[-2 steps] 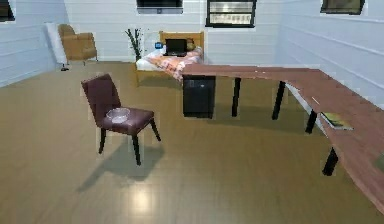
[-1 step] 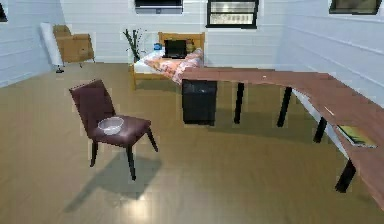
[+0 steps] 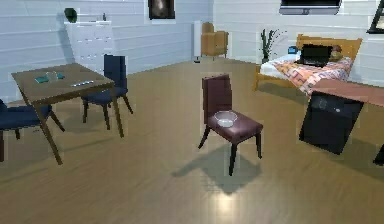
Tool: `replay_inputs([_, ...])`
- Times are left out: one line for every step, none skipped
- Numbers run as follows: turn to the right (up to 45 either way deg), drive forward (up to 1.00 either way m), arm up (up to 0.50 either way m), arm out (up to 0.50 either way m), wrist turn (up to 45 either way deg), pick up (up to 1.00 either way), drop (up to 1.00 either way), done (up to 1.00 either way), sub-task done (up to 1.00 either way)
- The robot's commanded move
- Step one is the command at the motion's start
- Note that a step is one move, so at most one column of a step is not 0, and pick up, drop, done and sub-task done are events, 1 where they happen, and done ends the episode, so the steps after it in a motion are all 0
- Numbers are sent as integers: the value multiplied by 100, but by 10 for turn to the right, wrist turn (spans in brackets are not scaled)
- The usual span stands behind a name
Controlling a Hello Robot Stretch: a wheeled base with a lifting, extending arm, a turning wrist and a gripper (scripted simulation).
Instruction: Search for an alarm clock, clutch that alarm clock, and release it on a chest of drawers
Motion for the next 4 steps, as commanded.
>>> replay_inputs([0, 65, 0, 0, 0, 0, 0, 0, 0])
replay_inputs([-270, 0, 0, 0, 0, 0, 0, 0, 0])
replay_inputs([0, 100, 0, 0, 0, 0, 0, 0, 0])
replay_inputs([-180, 0, 0, 0, 0, 0, 0, 0, 0])
